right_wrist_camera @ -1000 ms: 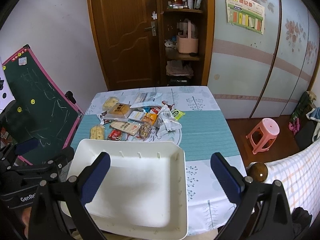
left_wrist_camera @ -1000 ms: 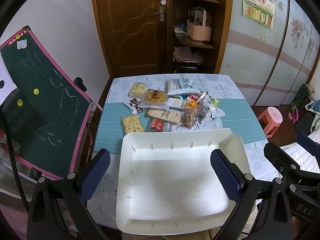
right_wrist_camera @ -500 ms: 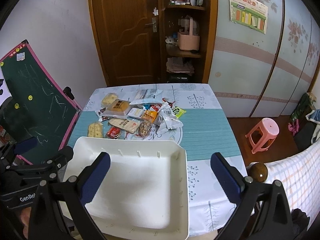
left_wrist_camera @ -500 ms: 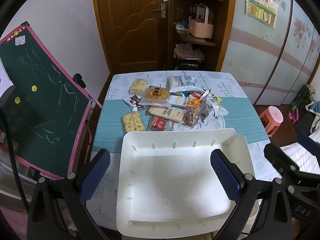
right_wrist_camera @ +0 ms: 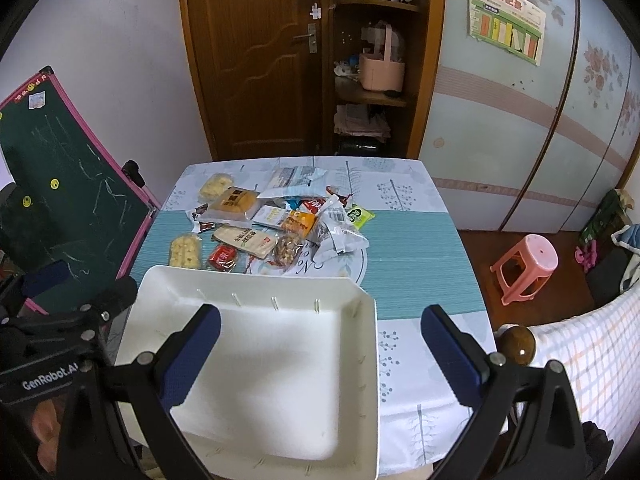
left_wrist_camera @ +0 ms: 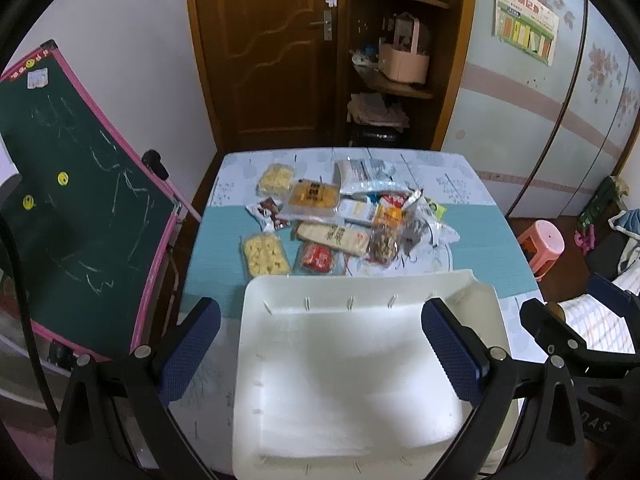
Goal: Organize snacks
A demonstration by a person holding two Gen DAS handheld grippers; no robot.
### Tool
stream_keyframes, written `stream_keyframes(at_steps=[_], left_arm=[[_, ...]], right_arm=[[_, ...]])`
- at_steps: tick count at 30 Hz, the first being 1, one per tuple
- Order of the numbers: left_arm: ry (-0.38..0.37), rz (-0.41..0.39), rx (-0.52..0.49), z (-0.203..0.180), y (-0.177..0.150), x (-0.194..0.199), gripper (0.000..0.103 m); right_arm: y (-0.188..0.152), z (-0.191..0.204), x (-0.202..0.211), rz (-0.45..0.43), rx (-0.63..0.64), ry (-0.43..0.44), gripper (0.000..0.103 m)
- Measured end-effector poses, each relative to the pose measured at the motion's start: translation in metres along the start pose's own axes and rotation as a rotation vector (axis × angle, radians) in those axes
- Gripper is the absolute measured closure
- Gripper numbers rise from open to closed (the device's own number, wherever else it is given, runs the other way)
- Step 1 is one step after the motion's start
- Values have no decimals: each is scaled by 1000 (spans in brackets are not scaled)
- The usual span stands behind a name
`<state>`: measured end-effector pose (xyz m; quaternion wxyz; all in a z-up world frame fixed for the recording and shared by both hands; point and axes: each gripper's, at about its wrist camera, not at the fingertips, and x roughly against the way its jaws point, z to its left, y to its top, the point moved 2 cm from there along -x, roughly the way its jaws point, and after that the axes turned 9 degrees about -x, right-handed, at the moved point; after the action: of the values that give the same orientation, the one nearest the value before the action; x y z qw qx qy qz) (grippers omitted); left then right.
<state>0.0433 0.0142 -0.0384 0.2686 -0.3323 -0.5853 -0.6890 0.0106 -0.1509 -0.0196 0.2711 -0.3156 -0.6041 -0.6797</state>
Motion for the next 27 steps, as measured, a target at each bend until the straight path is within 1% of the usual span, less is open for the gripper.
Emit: stream_keyframes(at_steps=[4,7,8,9,12,13,15,17,19,21,22,23,24,25,26,27], left_arm=[[1,-14,-21,7,13,-1,3],[-2,-35,-36,18,28,1,3],[12,-54,-47,22,34,4,3],[44,-76,-62,26,40,7,3],[169,-137,-110,40,62,16,3],[192,-149,-119,45,68,19,3],[198,-157,-123,57,82,19,3],[171,-146,-116,70,96,8,3],[175,-105,-113,84,107,-11,3],[194,-35,-112,98,117,-46,3],[190,4,-114,103,118,-63,3],[176,49,-112,107,115,-80,3],[145,112,-113,112,112,-105,3],[119,177,-101,117,106,-130,3],[107,234,-76,123,99,-153,3],[97,279,-60,127,91,-170,3]], right_arm=[[11,0,-2,-19,17,-12,2],[27,-1,-1,-24,35,-2,2],[34,-1,0,-34,42,-4,2],[40,-1,2,-46,48,-10,2],[63,-3,12,-99,53,-23,2],[72,-4,15,-116,50,-21,2],[91,-5,20,-152,46,-17,2],[111,-6,21,-191,51,-31,2],[129,-9,12,-204,55,-50,2],[144,-9,-8,-175,52,-57,2],[152,-11,-26,-144,45,-57,2],[156,-12,-39,-117,43,-58,2],[160,-14,-61,-73,38,-65,2],[160,-15,-75,-48,35,-70,2],[160,-17,-96,-7,36,-74,2],[158,-18,-112,15,39,-80,2]])
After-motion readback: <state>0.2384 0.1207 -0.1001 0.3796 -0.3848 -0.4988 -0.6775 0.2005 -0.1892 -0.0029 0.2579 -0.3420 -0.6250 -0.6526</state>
